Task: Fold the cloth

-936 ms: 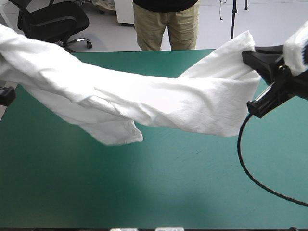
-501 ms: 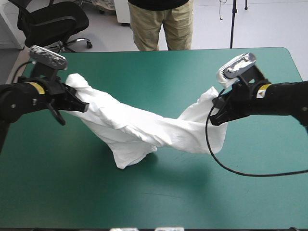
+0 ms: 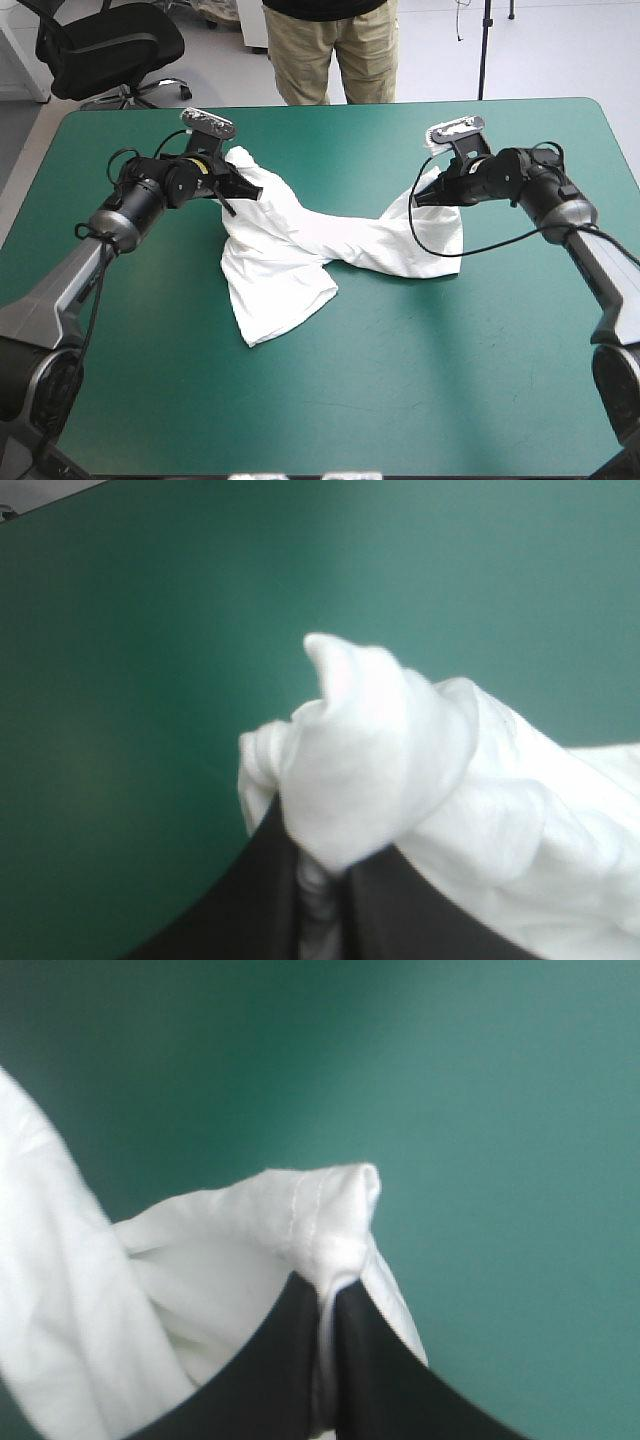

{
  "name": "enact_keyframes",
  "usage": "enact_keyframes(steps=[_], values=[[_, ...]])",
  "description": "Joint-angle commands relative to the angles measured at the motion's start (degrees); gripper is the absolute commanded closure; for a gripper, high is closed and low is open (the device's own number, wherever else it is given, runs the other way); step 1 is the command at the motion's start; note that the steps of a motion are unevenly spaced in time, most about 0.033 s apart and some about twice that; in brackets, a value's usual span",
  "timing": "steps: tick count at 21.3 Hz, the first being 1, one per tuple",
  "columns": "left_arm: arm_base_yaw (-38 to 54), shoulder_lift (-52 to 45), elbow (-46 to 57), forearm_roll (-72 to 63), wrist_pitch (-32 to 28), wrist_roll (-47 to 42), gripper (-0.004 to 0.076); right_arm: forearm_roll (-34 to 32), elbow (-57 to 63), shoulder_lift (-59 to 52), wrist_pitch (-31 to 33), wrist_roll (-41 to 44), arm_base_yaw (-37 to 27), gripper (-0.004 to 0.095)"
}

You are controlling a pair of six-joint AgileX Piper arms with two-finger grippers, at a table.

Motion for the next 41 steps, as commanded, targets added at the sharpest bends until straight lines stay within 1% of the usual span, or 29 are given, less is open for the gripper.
enact_keyframes(steps=[1,2,3,4,5,6,7,8,9,10,11,12,13,14,16,18,21,24,25,26,29,31,32,33,34,35,36,40,41], values=[[0.2,1.7,-1.5,-1.2,-11.3,-0.7,0.0741,0.6,-7.3,4.3,-1.7,-1.1,-2.6,0.0908],[0.2,2.3,-1.5,-1.5,-12.1,-0.7,0.0741,0.8,-8.4,5.5,-0.8,-1.2,-3.1,0.0885],[0.2,3.4,-1.5,-2.4,-14.2,-0.7,0.0741,1.9,-11.0,8.1,0.9,-2.0,-3.9,0.0785],[0.2,3.9,-1.5,-2.9,-14.6,-0.7,0.0741,2.7,-11.9,9.0,1.4,-2.4,-4.2,0.0716],[0.2,4.4,-1.6,-3.6,-15.0,-1.8,0.074,4.3,-13.7,10.7,2.0,-2.8,-4.7,0.0545],[0.2,4.5,-1.7,-4.1,-15.0,-2.1,0.0738,4.8,-14.2,11.0,2.0,-2.8,-5.1,0.047],[0.2,4.5,-1.7,-4.9,-15.0,-2.1,0.0698,5.3,-14.7,11.2,1.5,-2.8,-5.4,0.0312],[0.2,4.4,-1.8,-4.6,-14.6,-1.6,0.0639,5.3,-15.8,11.2,1.8,-2.8,-5.8,0.0263],[0.3,4.2,-2.0,-4.6,-13.0,-0.2,0.0556,5.1,-16.8,11.0,2.6,-2.8,-6.1,0.0265],[0.5,4.1,-3.0,-4.6,-9.6,1.0,0.0437,5.2,-18.3,10.8,4.1,-2.8,-6.3,0.0282],[0.8,4.1,-4.0,-5.2,-6.1,1.7,0.0344,5.0,-19.5,10.4,5.7,-2.8,-6.4,0.0293],[0.9,4.1,-5.6,-5.3,-0.7,1.7,0.0246,4.8,-21.1,9.7,8.3,-2.8,-6.6,0.0305],[1.0,3.8,-7.2,-5.2,3.7,1.7,0.0215,4.7,-22.3,8.8,10.3,-2.8,-6.6,0.0317],[1.0,2.8,-8.4,-5.1,8.9,1.7,0.0218,4.6,-22.8,7.1,13.0,-2.9,-6.6,0.0334],[0.8,-0.9,-8.6,-5.3,15.3,2.4,0.0247,4.6,-22.9,3.4,17.2,-3.3,-6.6,0.0378],[0.7,-4.2,-7.9,-6.0,17.5,2.4,0.0281,4.6,-22.9,0.6,19.7,-3.3,-6.6,0.0406],[0.7,-11.4,-2.7,-10.3,18.2,4.7,0.0313,5.1,-22.9,-3.1,22.6,-3.4,-6.6,0.0413],[0.5,-17.8,4.9,-13.7,21.4,6.1,0.0312,5.1,-22.9,-6.2,25.3,-3.7,-6.6,0.0413],[-0.6,-21.7,10.7,-14.6,23.4,6.5,0.0312,5.1,-22.9,-7.9,27.1,-3.7,-6.6,0.0413],[-1.5,-23.6,14.0,-15.2,23.7,6.7,0.0312,5.4,-22.9,-8.9,27.7,-3.7,-6.6,0.0413],[-5.1,-28.0,21.7,-15.6,23.4,7.3,0.0312,7.1,-22.9,-10.1,27.8,-4.5,-6.4,0.0413],[-10.3,-29.5,26.6,-15.3,22.4,7.2,0.0312,7.8,-22.9,-10.4,27.5,-4.5,-6.4,0.0413],[-13.6,-29.3,28.4,-14.4,20.3,6.6,0.0312,7.9,-22.9,-10.4,27.4,-4.5,-6.4,0.0413],[-14.8,-28.9,29.0,-14.1,18.7,6.6,0.0312,8.0,-22.9,-10.3,27.2,-4.5,-6.4,0.0413],[-16.9,-27.4,29.8,-12.4,15.7,5.9,0.0312,8.1,-22.9,-10.3,26.9,-4.5,-6.4,0.0413],[-17.8,-25.4,30.0,-10.4,14.4,5.0,0.0312,8.1,-22.9,-10.3,26.8,-4.5,-6.4,0.0413],[-18.0,-23.9,30.0,-8.9,14.1,4.7,0.0312,7.8,-22.9,-10.3,26.8,-4.6,-6.4,0.0413],[-18.0,-15.5,30.0,1.6,12.7,-2.1,0.0312,7.6,-22.9,-10.3,26.7,-4.7,-6.4,0.0413],[-18.0,-13.3,30.0,2.6,10.7,-3.0,0.0312,7.6,-22.9,-10.3,26.7,-4.7,-6.4,0.0413]])
